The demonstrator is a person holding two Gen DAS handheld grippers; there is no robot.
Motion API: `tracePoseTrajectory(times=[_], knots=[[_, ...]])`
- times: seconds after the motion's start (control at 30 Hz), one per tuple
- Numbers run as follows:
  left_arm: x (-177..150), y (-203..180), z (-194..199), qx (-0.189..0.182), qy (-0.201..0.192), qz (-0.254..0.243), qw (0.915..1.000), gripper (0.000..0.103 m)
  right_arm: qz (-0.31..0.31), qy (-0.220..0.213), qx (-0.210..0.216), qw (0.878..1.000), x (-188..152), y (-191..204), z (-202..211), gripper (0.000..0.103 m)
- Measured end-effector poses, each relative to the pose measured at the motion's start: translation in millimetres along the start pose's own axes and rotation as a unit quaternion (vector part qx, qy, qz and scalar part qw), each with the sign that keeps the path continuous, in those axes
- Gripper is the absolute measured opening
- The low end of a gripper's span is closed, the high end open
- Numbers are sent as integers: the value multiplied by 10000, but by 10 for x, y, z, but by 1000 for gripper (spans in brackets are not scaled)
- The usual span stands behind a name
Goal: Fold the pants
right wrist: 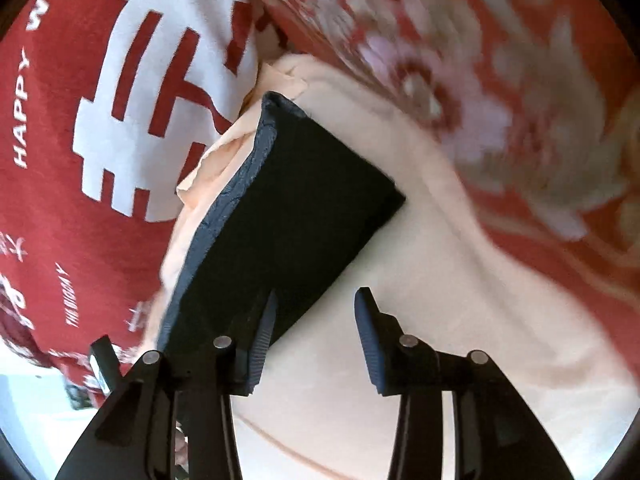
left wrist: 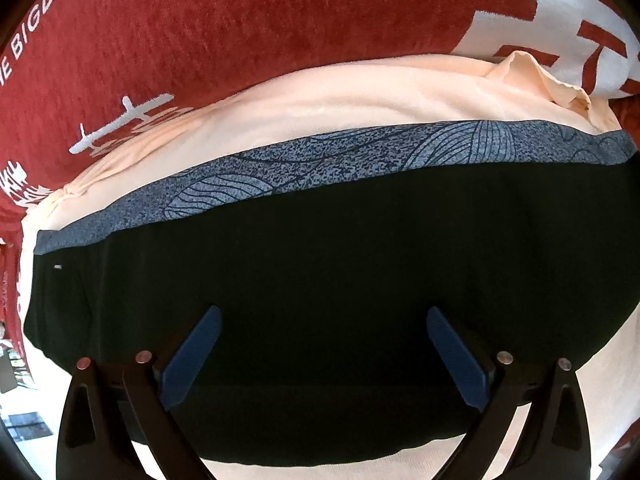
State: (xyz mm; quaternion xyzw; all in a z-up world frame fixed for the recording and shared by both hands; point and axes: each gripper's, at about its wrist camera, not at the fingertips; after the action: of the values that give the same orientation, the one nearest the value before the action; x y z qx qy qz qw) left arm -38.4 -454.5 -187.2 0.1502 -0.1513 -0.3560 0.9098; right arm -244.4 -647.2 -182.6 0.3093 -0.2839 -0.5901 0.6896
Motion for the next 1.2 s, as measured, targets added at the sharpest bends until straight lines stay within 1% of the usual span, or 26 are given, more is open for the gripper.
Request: tracePoseTrajectory(times=[0.07, 0.1, 0.17, 0.23, 0.27, 0.3, 0.33, 0.4, 0.43, 0.47, 0.5, 0.53, 0.57, 0.6, 0.63, 0.7, 0.77, 0.87, 0.9, 0.93, 0.97, 1.0, 1.07, 1.2], knots=[[38, -1, 62, -32, 28, 15, 10000, 103, -168, -87, 181, 9997, -2, -103, -54, 45], [51, -9, 132, -178, -32, 72, 9998, 103, -197, -114, 237, 9995, -7, -147, -79, 45], [77, -77, 241, -375, -152, 97, 9991, 103, -62, -194, 382, 9991, -20, -154, -88, 45], [96, -226, 288, -544, -240, -20, 9982, 103, 35, -259, 480, 9985, -3, -116, -139, 45], [99, -334, 279, -552, -261, -117, 9981, 103, 60, -331, 548, 9979, 18, -107, -171, 45], [91, -462, 239, -538, -221, -237, 9980, 103, 69, -398, 589, 9974, 35, -102, -181, 47], [69, -546, 213, -505, -211, -264, 9982, 103, 78, -504, 646, 9966, 71, -82, -235, 47], [47, -568, 187, -514, -322, -97, 9981, 103, 46, -650, 692, 9955, 145, -33, -335, 47], [51, -553, 167, -558, -279, -69, 9980, 103, -32, -657, 720, 9952, 185, -4, -385, 47], [59, -533, 158, -615, -226, -65, 9978, 103, -113, -602, 678, 9958, 222, 28, -419, 43], [81, -511, 153, -654, -130, -126, 9977, 103, -139, -560, 557, 9968, 235, 51, -409, 23], [119, -467, 127, -625, -60, -193, 9978, 103, -102, -483, 393, 9980, 255, 97, -401, 17], [141, -444, 160, -573, -78, -236, 9980, 99, -8, -462, 399, 9981, 257, 145, -357, 15], [162, -411, 236, -516, -232, -288, 9980, 82, 112, -439, 395, 9982, 247, 205, -310, 14], [179, -399, 282, -535, -320, -353, 9974, 75, 311, -399, 370, 9980, 230, 293, -263, 14], [206, -401, 373, -653, -472, -375, 9960, 75, 734, -348, 309, 9962, 191, 494, -197, 14], [209, -482, 393, -792, -502, -365, 9949, 75, 1095, -313, 271, 9931, 143, 686, -156, 14], [143, -684, 292, -864, -432, -417, 9945, 75, 1489, -204, 194, 9884, 84, 897, -187, 14], [125, -729, 240, -833, -453, -440, 9945, 75, 1625, -164, 115, 9865, 61, 951, -210, 14], [101, -753, 234, -811, -638, -419, 9938, 75, 1830, -162, -1, 9830, 25, 1018, -227, 14], [89, -758, 236, -806, -708, -420, 9933, 75, 2037, -132, -114, 9789, -2, 1109, -253, 14], [92, -740, 235, -854, -697, -401, 9931, 75, 2115, -121, -137, 9772, -9, 1164, -256, 14], [123, -656, 194, -1082, -590, -346, 9918, 76, 2281, -71, -208, 9734, -43, 1296, -282, 14], [168, -429, 207, -1355, -382, -341, 9895, 76, 2900, 2, -471, 9559, -216, 1681, -304, 14]])
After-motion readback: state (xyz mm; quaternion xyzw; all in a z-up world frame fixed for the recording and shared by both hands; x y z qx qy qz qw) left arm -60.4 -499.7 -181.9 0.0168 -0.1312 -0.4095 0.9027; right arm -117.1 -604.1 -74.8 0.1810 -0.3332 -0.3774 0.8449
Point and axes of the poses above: each gripper's, at about its wrist camera, not at the fingertips, and z roughly against the way its jaws point, y to its left, x to its top, and after that the axes turned 14 degrees about x, right-handed
